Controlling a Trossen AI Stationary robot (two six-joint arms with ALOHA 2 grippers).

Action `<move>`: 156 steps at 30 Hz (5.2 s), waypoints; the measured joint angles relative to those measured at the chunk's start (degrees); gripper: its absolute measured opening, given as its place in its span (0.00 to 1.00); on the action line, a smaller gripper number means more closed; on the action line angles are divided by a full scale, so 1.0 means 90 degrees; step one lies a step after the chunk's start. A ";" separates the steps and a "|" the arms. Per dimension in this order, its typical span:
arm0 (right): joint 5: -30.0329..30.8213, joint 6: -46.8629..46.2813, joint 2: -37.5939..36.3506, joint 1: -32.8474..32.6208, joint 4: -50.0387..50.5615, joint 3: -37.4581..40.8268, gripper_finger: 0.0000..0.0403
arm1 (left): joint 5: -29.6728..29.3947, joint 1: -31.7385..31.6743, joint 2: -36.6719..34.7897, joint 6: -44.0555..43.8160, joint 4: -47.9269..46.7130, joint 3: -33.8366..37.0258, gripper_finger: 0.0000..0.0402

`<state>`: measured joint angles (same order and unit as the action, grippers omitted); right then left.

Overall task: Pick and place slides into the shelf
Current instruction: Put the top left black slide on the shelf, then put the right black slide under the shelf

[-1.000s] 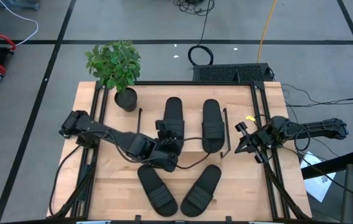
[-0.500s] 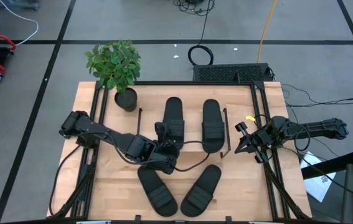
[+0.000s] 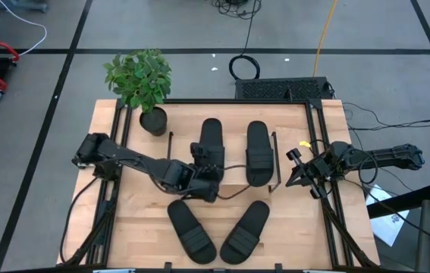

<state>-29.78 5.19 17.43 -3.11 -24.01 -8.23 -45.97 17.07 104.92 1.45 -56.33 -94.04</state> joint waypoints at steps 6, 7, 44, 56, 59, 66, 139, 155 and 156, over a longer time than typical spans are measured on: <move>0.0000 0.0002 0.0000 0.0000 0.0002 0.0000 0.00 | 0.0001 -0.0174 -0.0002 0.0256 0.0057 0.0007 0.77; 0.0000 0.0003 0.0000 0.0000 0.0002 0.0000 0.00 | 0.0006 -0.0196 -0.0002 0.0287 0.0055 0.0007 0.77; -0.0002 0.0022 0.0002 0.0002 0.0072 0.0000 0.00 | -0.1074 0.0134 0.0180 -0.0342 0.0576 0.0104 0.02; 0.0008 0.0022 0.0177 0.0002 -0.0037 0.0002 0.00 | -0.1514 0.0394 0.0718 -0.0231 0.0833 0.0216 0.01; 0.0015 0.0020 0.0220 0.0002 -0.0123 0.0002 0.00 | -0.1493 0.0406 0.0679 -0.0256 0.0841 0.0203 0.02; 0.0007 0.0019 0.0240 0.0002 -0.0158 0.0002 0.00 | -0.0817 0.0444 0.0619 -0.0200 0.0960 0.0145 0.01; 0.0636 0.0435 0.0233 0.0001 0.0101 -0.0007 0.00 | 0.3225 0.0998 -0.6109 0.1022 0.6647 0.6305 0.00; 0.0644 0.0707 0.0231 0.0000 0.0029 -0.0005 0.00 | 0.2637 0.0772 -0.7402 0.1151 0.9720 0.9661 0.00; 0.0644 0.0738 0.0233 0.0002 0.0032 -0.0005 0.00 | 0.2639 0.0736 -0.7400 0.1130 0.9930 0.9785 0.00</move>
<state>-23.98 11.83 19.53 -3.10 -23.73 -8.27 -22.22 23.70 38.32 11.62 33.04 -5.97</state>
